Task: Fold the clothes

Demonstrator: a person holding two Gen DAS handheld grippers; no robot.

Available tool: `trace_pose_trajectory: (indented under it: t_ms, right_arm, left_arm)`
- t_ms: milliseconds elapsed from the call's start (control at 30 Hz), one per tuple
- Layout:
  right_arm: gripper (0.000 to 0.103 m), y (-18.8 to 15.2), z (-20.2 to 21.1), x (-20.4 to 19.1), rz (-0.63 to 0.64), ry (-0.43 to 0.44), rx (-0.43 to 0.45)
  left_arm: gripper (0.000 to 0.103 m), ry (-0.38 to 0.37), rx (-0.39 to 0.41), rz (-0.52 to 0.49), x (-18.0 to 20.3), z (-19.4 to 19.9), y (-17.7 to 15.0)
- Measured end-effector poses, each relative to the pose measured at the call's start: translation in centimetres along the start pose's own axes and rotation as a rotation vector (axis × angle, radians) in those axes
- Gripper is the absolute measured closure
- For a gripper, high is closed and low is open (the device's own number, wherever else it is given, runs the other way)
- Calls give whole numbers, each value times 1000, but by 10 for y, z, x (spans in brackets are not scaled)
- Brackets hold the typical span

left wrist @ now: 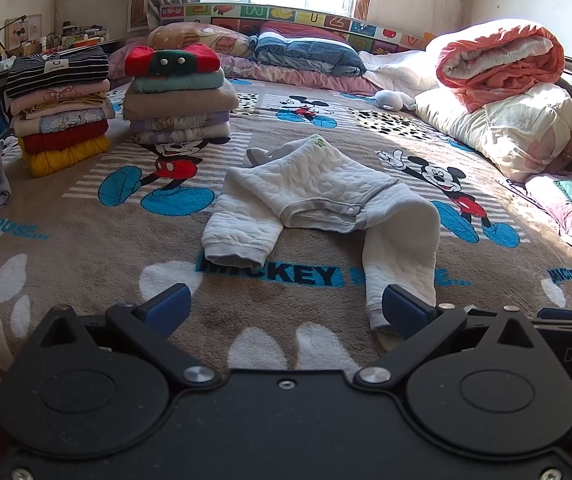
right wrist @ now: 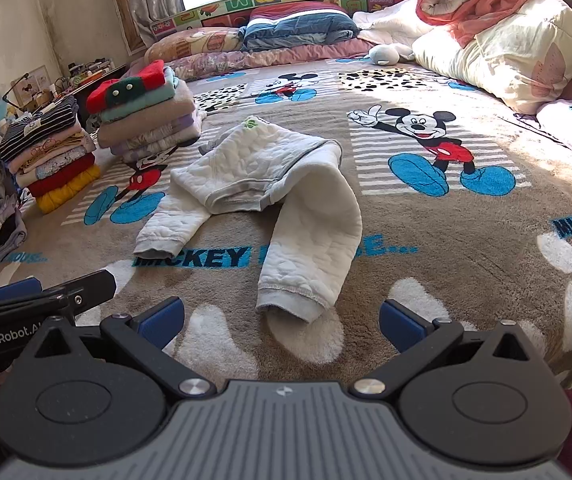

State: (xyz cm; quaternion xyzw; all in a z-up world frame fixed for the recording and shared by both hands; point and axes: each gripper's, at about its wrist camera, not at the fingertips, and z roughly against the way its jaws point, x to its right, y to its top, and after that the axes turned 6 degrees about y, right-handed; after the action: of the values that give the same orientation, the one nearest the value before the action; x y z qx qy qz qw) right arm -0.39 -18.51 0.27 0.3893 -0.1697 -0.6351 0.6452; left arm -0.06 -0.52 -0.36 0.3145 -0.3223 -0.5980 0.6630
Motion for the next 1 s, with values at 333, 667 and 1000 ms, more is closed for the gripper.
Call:
trace_pose_trajectory:
  t_ms: [333, 667, 1000]
  right_arm:
    - [0, -1, -3, 1, 0, 8, -3]
    - [0, -3, -10, 11, -12, 59, 34]
    - [0, -9, -18, 18, 87, 87, 199]
  left_arm:
    - [0, -7, -9, 16, -2, -5, -1]
    - [0, -27, -23, 62, -9, -21, -4]
    - [0, -25, -17, 96, -15, -46, -11]
